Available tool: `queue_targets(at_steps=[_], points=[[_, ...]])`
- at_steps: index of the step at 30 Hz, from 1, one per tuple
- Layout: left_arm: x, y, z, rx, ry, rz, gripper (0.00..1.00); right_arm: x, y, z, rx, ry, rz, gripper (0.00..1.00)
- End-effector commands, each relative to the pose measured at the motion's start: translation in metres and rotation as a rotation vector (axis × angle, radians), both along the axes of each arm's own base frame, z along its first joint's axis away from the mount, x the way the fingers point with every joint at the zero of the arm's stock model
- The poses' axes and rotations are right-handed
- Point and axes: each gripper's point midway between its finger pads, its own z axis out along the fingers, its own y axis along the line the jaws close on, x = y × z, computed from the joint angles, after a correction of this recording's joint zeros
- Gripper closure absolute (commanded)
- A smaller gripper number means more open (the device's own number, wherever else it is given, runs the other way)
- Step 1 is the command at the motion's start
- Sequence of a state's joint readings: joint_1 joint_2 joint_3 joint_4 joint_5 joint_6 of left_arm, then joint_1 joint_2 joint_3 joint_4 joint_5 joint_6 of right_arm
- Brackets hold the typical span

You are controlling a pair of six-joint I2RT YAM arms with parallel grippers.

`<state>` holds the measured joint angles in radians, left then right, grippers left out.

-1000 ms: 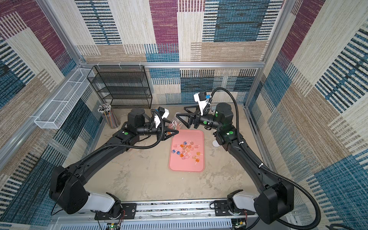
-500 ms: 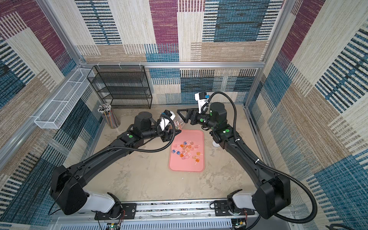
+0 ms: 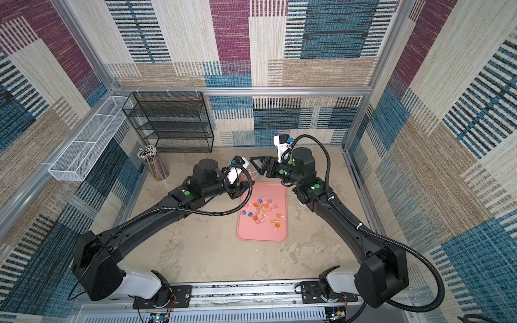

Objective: Pour the candies out of the jar
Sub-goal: Unscrew the lid from the jar.

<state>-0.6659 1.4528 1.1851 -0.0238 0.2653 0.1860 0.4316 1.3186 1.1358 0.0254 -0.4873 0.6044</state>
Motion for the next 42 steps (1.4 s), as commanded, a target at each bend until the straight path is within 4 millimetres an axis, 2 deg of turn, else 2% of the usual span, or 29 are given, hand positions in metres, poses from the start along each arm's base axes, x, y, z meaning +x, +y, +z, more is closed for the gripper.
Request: queue_targets(at_steps=[1,11,18,22,25,30,35,39,42], points=[[0.002,0.001,0.007,0.001,-0.035,0.007,1.0,0.001,0.001,0.007,0.015,-0.022,-0.005,0.3],[0.003,0.0,0.006,0.002,-0.029,0.008,1.0,0.002,0.001,0.005,0.006,-0.022,-0.015,0.31],[0.002,-0.001,0.008,-0.006,-0.025,0.004,1.0,0.002,0.002,0.007,0.002,-0.03,-0.011,0.38],[0.003,-0.002,0.01,-0.006,-0.02,0.002,1.0,0.0,0.003,0.011,0.002,-0.046,-0.001,0.31],[0.004,-0.003,0.008,0.0,-0.01,-0.002,1.0,0.001,0.001,0.01,-0.008,-0.049,-0.014,0.32],[0.004,-0.004,0.01,-0.005,-0.011,-0.003,1.0,0.003,0.0,0.007,-0.019,-0.046,-0.024,0.39],[0.002,-0.004,0.014,-0.019,-0.012,-0.009,1.0,0.001,0.001,0.013,-0.024,-0.073,-0.015,0.48],[-0.009,-0.004,0.024,-0.1,0.021,-0.112,1.0,-0.012,0.007,0.028,-0.019,-0.162,0.084,0.55],[-0.035,-0.003,0.046,-0.231,0.066,-0.308,1.0,-0.04,0.014,0.045,0.029,-0.284,0.265,0.6]])
